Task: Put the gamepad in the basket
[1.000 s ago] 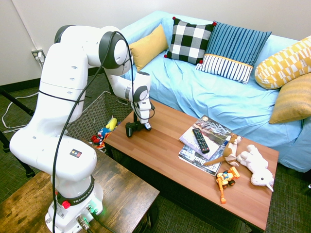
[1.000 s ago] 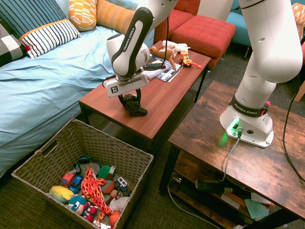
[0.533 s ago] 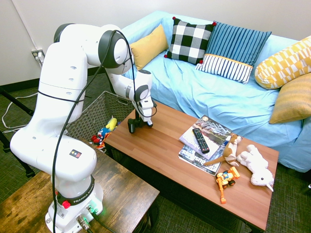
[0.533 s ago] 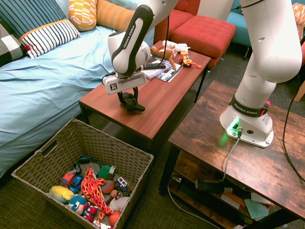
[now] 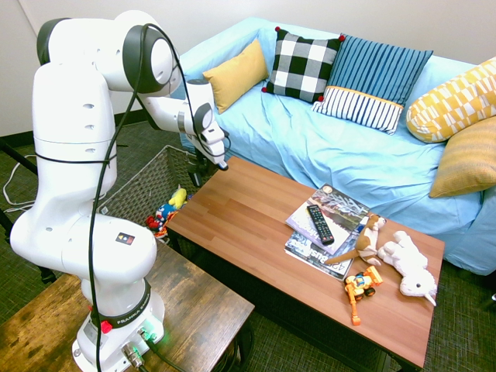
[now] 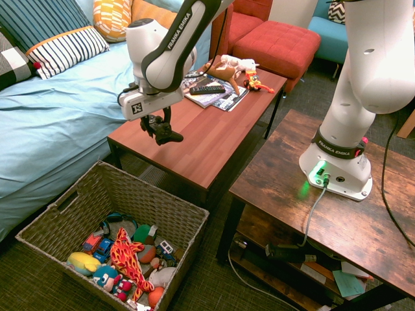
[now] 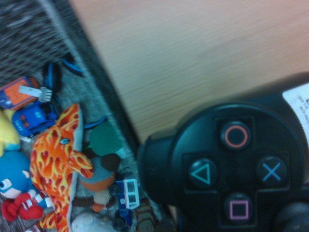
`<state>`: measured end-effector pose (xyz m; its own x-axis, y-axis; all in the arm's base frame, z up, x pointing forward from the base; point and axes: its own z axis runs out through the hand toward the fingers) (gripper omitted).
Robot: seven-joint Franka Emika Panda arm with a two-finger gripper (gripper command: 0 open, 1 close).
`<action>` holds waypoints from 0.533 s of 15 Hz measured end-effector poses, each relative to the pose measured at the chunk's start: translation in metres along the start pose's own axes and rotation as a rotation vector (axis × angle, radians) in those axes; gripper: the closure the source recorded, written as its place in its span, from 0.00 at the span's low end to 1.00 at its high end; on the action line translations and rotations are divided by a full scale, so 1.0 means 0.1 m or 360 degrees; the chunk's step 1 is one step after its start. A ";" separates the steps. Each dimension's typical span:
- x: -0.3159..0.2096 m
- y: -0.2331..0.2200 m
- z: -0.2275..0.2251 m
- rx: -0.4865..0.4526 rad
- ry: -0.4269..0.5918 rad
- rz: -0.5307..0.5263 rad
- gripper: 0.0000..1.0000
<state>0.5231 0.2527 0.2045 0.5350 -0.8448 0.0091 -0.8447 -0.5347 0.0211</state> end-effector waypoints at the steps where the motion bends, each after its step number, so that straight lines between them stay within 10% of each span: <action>1: -0.27 -0.11 -0.07 0.0015 0.0012 -0.0069 1.00; 8: -1.16 -0.44 0.24 0.0008 0.0028 -0.0305 1.00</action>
<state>0.4978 0.3736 0.1782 0.6860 -0.7272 0.0226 -0.7276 -0.6858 0.0190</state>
